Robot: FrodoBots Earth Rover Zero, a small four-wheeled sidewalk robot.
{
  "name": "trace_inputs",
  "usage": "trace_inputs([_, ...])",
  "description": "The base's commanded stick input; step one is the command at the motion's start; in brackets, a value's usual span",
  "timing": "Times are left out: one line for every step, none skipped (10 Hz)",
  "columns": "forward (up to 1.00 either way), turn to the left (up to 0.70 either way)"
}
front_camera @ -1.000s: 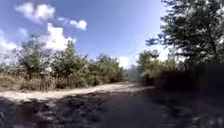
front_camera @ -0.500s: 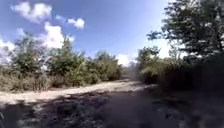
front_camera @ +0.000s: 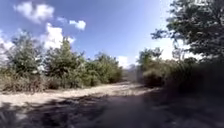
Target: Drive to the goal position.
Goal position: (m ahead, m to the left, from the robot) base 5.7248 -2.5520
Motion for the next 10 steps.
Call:
trace_inputs([0.7, 0.0])
trace_inputs([0.7, 0.0])
trace_inputs([0.7, 0.0])
trace_inputs([0.7, 0.0])
trace_inputs([0.7, 0.0])
trace_inputs([0.7, 0.0])
trace_inputs([0.7, 0.0])
trace_inputs([0.7, 0.0])
trace_inputs([0.7, 0.0])
trace_inputs([0.7, 0.0])
